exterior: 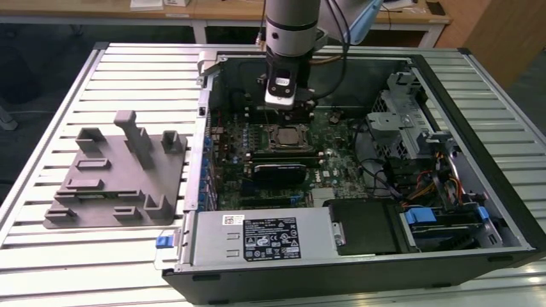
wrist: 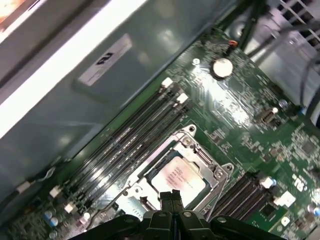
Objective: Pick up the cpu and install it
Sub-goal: 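Close the cpu cover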
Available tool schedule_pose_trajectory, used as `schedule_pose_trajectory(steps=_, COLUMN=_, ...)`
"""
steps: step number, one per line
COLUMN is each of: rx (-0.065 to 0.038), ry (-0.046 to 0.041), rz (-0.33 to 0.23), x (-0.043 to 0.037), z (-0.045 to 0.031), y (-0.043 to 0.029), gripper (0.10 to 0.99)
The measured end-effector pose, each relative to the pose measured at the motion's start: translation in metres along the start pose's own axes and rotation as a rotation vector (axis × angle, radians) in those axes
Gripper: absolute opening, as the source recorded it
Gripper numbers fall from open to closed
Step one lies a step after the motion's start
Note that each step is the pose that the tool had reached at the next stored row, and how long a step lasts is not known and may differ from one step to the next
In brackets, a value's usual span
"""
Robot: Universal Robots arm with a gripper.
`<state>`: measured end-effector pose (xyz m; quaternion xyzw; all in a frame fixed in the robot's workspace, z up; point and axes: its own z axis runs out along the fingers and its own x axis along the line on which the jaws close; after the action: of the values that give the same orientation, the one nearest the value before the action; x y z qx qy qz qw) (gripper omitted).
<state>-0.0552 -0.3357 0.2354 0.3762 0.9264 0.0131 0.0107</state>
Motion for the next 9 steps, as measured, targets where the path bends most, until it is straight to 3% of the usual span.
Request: schedule_pose_trajectory(steps=9, rx=-0.002, ry=0.0053, rz=-0.163, x=0.0000, z=0.0001, y=0.0000, gripper=0.106)
